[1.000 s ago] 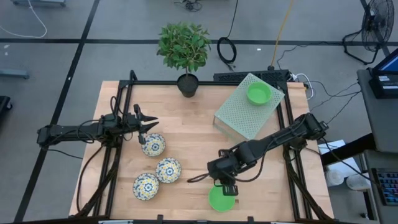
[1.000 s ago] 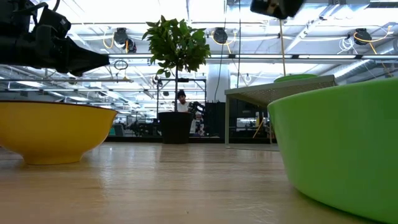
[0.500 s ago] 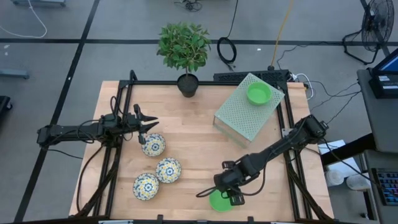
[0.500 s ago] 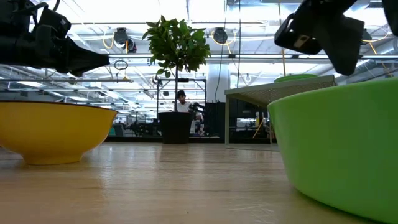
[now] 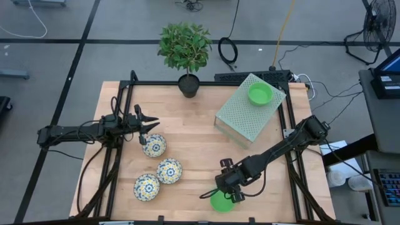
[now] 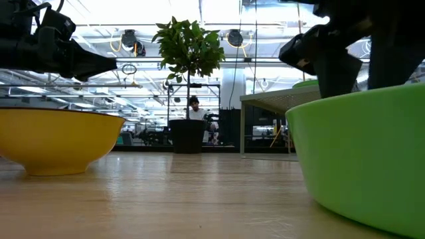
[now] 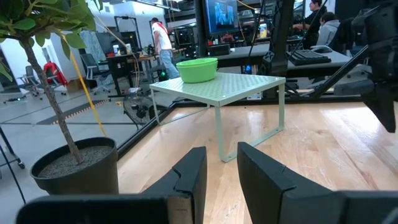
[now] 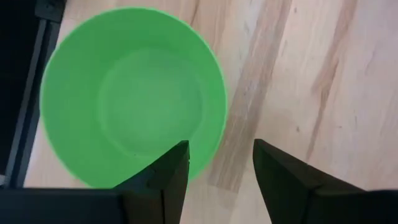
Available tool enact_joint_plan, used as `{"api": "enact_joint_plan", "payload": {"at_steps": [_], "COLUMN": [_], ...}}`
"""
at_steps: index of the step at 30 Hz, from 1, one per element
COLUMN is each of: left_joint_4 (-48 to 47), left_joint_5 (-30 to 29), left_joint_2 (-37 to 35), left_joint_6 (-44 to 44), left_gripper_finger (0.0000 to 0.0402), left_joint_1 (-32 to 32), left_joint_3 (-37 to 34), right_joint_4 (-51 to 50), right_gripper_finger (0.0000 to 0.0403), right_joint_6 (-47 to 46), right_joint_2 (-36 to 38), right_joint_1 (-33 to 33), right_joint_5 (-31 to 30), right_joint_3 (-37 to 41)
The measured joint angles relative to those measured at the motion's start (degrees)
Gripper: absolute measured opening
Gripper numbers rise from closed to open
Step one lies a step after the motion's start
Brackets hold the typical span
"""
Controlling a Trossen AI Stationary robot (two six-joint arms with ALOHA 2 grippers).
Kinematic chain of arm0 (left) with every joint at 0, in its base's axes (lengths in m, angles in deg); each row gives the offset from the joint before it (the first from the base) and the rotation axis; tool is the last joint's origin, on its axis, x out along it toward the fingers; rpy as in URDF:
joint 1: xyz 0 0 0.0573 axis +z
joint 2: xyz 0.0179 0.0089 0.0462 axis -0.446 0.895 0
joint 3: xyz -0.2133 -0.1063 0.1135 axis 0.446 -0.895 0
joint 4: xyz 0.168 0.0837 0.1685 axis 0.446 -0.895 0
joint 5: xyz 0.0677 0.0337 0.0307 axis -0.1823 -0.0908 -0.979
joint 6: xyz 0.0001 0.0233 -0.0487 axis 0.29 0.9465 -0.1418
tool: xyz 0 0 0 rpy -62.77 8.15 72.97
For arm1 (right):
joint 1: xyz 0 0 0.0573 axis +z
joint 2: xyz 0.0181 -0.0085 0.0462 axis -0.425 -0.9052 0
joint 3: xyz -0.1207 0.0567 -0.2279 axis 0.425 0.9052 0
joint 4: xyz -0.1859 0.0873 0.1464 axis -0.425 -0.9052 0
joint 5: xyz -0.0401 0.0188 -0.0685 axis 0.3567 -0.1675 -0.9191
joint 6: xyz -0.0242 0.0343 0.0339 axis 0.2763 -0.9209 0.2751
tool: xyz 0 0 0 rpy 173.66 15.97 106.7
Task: Pick & Place Mini bowls
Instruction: Stack the green bowl on the green bowls on the shelf
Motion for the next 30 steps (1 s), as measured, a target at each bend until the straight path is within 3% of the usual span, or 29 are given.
{"api": "enact_joint_plan", "payload": {"at_steps": [6, 16, 30], "left_joint_4": [0.0, 0.0, 0.0], "left_joint_5": [0.0, 0.0, 0.0], "left_joint_2": [0.0, 0.0, 0.0], "left_joint_6": [0.0, 0.0, 0.0], "left_gripper_finger": [0.0093, 0.0093, 0.0093], "left_joint_1": [0.0, 0.0, 0.0], "left_joint_3": [0.0, 0.0, 0.0], "right_joint_4": [6.4, 7.9, 7.8], "right_gripper_finger": [0.0164, 0.0164, 0.0164], "right_joint_6": [0.3, 0.3, 3.7], "right_joint_2": [0.0, 0.0, 0.0], "right_joint_1": [0.0, -1.1, -2.9], "right_joint_5": [-0.8, -1.3, -14.8], "right_joint_3": [1.8, 7.3, 8.7]}}
